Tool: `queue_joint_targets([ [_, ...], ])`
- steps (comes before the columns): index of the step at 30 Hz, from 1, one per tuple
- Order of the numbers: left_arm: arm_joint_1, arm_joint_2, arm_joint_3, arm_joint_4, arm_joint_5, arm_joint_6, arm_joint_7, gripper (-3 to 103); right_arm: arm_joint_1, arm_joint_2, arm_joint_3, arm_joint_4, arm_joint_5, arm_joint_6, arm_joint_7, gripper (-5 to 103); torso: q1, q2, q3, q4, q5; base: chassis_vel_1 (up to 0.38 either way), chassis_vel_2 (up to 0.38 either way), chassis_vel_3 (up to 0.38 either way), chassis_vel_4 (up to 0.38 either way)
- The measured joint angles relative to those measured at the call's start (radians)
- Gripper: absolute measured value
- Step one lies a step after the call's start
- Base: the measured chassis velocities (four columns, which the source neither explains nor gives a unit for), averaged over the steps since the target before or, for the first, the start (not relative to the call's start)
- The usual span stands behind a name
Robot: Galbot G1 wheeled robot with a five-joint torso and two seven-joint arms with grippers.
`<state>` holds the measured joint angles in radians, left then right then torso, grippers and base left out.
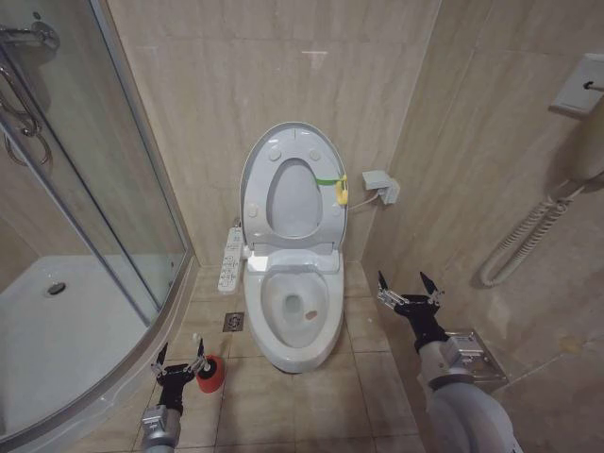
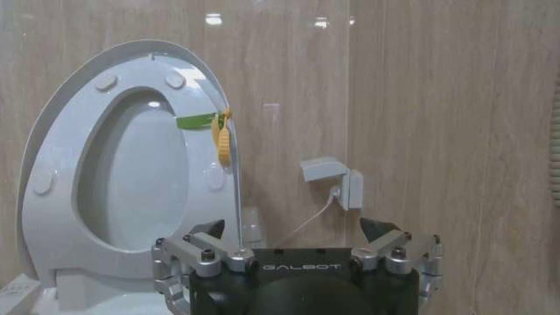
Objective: Open the toilet lid, clean the toilet bowl with a toilet brush, close the toilet lid, and flush.
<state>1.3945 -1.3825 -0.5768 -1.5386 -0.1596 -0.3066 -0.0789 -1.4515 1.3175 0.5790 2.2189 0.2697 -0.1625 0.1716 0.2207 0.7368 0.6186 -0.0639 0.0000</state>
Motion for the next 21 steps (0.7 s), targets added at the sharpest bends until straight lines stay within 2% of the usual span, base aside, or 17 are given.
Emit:
queue_joint_targets([
  [8,-0.004,-0.001,0.0,0.003,0.001,0.0,0.005,97,0.0,0.0,0.0,0.0,0.0,0.0,0.0,100,0.0,0.0,0.0,0.0,0.0,-0.011,0.014,0.01,-0.012],
  [18,-0.004,-0.005,-0.001,0.005,0.002,-0.004,0.008,97,0.001,0.0,0.0,0.0,0.0,0.0,0.0,100,0.001,0.0,0.0,0.0004,0.0001,-0.106,0.118,0.12,-0.104],
  [21,-0.001,-0.006,-0.001,0.004,0.003,-0.006,0.008,97,0.0,0.0,0.0,0.0,0.0,0.0,0.0,100,0.0,0.0,0.0,-0.0002,0.0,-0.018,0.007,0.01,-0.002],
])
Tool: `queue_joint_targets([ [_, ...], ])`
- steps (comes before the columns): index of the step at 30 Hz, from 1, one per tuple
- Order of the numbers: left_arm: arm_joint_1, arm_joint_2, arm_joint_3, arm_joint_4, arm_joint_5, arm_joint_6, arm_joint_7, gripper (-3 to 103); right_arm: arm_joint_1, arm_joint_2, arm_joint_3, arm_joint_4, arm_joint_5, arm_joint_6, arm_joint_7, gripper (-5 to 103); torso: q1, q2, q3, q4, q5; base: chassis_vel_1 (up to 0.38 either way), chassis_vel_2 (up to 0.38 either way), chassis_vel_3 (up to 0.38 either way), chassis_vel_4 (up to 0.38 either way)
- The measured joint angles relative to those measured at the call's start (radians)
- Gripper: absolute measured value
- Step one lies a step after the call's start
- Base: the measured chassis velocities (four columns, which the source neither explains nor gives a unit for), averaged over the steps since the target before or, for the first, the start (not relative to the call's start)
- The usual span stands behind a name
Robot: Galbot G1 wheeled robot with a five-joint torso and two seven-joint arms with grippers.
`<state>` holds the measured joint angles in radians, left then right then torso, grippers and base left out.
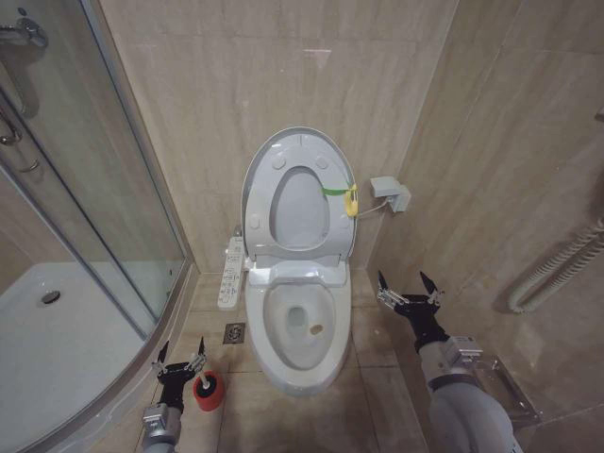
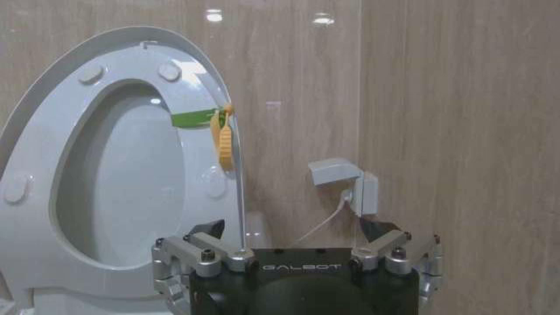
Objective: Open the toilet lid, clean the toilet bowl with a toilet brush, close the toilet lid, and flush.
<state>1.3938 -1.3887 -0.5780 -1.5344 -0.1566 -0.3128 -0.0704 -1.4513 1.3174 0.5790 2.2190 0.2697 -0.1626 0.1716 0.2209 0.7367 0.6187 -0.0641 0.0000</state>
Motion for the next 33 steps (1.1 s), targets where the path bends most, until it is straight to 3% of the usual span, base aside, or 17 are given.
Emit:
queue_joint_targets([
  [9,0.008,-0.009,0.009,0.017,0.022,-0.004,-0.003,97,0.0,0.0,0.0,0.0,0.0,0.0,0.0,100,-0.001,0.0,0.0,0.0002,0.0,0.015,-0.02,-0.025,0.017],
  [19,-0.04,-0.009,0.016,0.169,0.03,-0.046,-0.002,97,0.0,0.0,0.0,0.0,0.0,0.0,0.0,100,0.0,0.0,0.0,0.0003,-0.0001,0.0,0.0,0.0,0.0],
  [25,-0.098,0.0,0.028,0.253,0.027,-0.071,0.03,97,0.0,0.0,0.0,0.0,0.0,0.0,0.0,100,0.0,0.0,0.0,0.0002,0.0,0.0,0.0,0.0,0.0],
  [26,-0.107,0.001,0.028,0.267,0.025,-0.076,0.039,82,0.0,0.0,0.0,0.0,0.0,0.0,0.0,100,0.0,0.0,0.0,0.0001,0.0,0.0,0.0,0.0,0.0],
  [33,-0.151,0.006,0.028,0.338,0.016,-0.098,0.059,82,0.0,0.0,0.0,0.0,0.0,0.0,0.0,100,0.0,0.0,0.0,0.0002,-0.0001,0.0,0.0,0.0,0.0],
])
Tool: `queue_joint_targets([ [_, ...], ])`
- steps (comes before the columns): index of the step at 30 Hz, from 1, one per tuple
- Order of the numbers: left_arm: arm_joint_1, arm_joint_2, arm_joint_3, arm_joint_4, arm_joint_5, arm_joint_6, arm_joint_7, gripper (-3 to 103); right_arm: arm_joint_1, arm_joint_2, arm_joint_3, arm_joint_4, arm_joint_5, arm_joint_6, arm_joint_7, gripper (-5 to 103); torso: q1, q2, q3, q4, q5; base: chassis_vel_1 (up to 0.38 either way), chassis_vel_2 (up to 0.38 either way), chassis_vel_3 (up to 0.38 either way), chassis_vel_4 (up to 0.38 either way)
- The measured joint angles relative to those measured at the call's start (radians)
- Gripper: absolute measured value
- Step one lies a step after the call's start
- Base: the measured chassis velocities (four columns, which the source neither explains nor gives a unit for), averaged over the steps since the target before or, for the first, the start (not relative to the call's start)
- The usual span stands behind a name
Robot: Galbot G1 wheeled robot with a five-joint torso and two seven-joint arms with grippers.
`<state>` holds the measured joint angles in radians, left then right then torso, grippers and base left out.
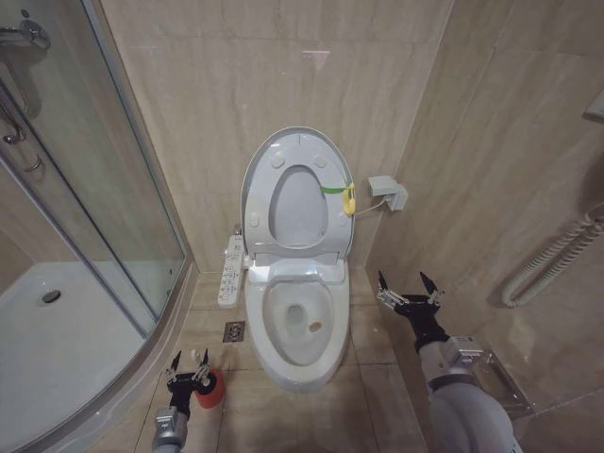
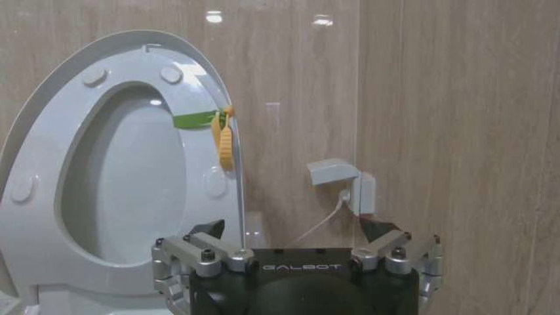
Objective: Open the toilet lid, clean the toilet bowl with a toilet brush, close the toilet lid, and flush.
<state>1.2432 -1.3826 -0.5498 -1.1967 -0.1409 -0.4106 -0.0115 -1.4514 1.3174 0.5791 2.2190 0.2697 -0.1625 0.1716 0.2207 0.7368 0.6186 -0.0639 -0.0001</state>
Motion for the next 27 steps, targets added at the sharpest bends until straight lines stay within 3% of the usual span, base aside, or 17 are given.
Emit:
queue_joint_targets([
  [7,-0.027,0.004,-0.003,0.048,-0.001,-0.017,0.014,81,0.0,0.0,0.0,0.0,0.0,0.0,0.0,100,0.0,0.0,0.0,0.0,0.0,0.0,0.0,0.0,0.0],
  [8,-0.029,0.003,-0.003,0.051,-0.001,-0.02,0.018,73,0.0,0.0,0.0,0.0,0.0,0.0,0.0,100,0.0,0.0,0.0,0.0,0.0,0.0,0.0,0.0,0.0],
  [22,-0.049,-0.02,-0.001,0.086,0.01,-0.037,0.04,72,0.0,0.0,0.0,0.0,0.0,0.0,0.0,100,0.0,0.0,0.0,0.0,0.0,0.0,0.0,0.0,0.0],
  [23,-0.049,-0.02,-0.003,0.089,0.012,-0.041,0.042,65,0.0,0.0,0.0,0.0,0.0,0.0,0.0,100,0.0,0.0,0.0,0.0,0.0001,0.0,0.0,0.0,0.0],
  [27,-0.047,-0.02,-0.007,0.093,0.015,-0.048,0.045,65,0.0,0.0,0.0,0.0,0.0,0.0,0.0,100,0.0,0.0,0.0,0.0,0.0,0.0,0.0,0.0,0.0],
])
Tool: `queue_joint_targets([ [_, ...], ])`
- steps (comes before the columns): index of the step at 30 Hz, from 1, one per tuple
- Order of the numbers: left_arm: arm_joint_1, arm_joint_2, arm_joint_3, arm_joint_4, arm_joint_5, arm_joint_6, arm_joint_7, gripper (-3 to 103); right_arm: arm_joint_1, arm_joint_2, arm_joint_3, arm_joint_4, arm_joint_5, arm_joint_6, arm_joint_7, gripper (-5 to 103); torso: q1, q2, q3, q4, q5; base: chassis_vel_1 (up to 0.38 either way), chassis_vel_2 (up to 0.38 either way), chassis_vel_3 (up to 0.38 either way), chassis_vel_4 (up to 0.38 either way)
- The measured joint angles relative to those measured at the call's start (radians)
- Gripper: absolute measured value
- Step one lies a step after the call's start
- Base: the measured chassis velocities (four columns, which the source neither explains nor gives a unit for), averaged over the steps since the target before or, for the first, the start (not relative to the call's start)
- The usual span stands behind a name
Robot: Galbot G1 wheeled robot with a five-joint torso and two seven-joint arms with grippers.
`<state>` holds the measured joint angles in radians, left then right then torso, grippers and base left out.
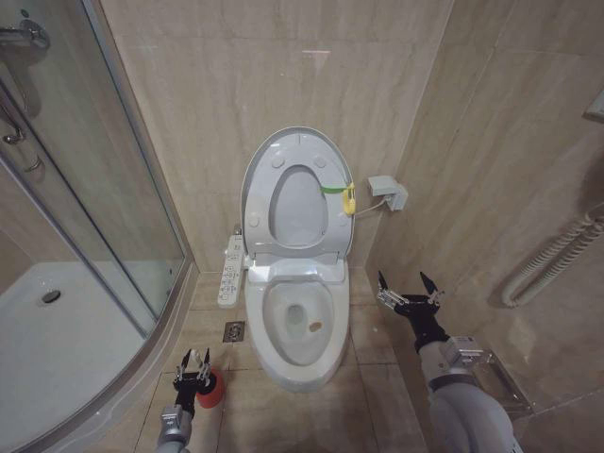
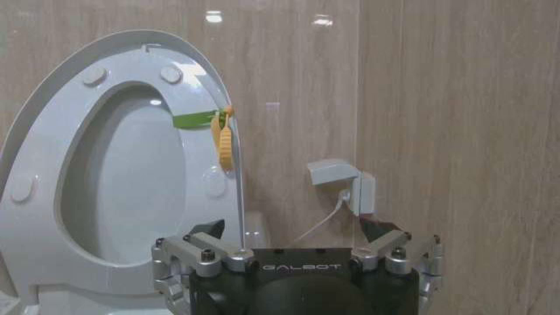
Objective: Open the toilet lid, clean the toilet bowl with a toilet brush, close the toilet lid, and flush.
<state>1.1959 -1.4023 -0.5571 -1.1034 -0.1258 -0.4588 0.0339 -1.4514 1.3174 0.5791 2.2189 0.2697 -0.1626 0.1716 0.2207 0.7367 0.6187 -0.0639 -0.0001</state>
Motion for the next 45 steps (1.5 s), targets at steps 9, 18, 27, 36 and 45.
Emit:
queue_joint_targets([
  [9,0.006,0.006,-0.006,0.001,0.003,-0.016,0.006,38,0.0,0.0,0.0,0.0,0.0,0.0,0.0,100,0.0,0.0,0.0,0.0,0.0,0.0,0.0,0.0,0.0],
  [18,0.004,0.015,-0.01,-0.007,0.003,-0.028,0.017,21,0.0,0.0,0.0,0.0,0.0,0.0,0.0,100,0.0,0.0,0.0,0.0,0.0,0.0,0.0,0.0,0.0],
  [27,0.033,0.021,-0.01,-0.081,-0.002,-0.008,0.014,21,0.0,0.0,0.0,0.0,0.0,0.0,0.0,100,0.0,0.0,0.0,0.0,0.0,0.0,0.0,0.0,0.0],
  [36,0.094,0.022,-0.007,-0.226,-0.004,0.033,-0.007,21,0.0,0.0,0.0,0.0,0.0,0.0,0.0,100,0.0,0.0,0.0,0.0001,0.0001,0.0,0.0,0.0,0.0],
  [45,0.221,0.039,0.004,-0.507,-0.002,0.081,-0.02,21,0.0,0.0,0.0,0.0,0.0,0.0,0.0,100,0.0,0.0,0.0,-0.0001,0.0001,0.0,0.0,0.0,0.0],
])
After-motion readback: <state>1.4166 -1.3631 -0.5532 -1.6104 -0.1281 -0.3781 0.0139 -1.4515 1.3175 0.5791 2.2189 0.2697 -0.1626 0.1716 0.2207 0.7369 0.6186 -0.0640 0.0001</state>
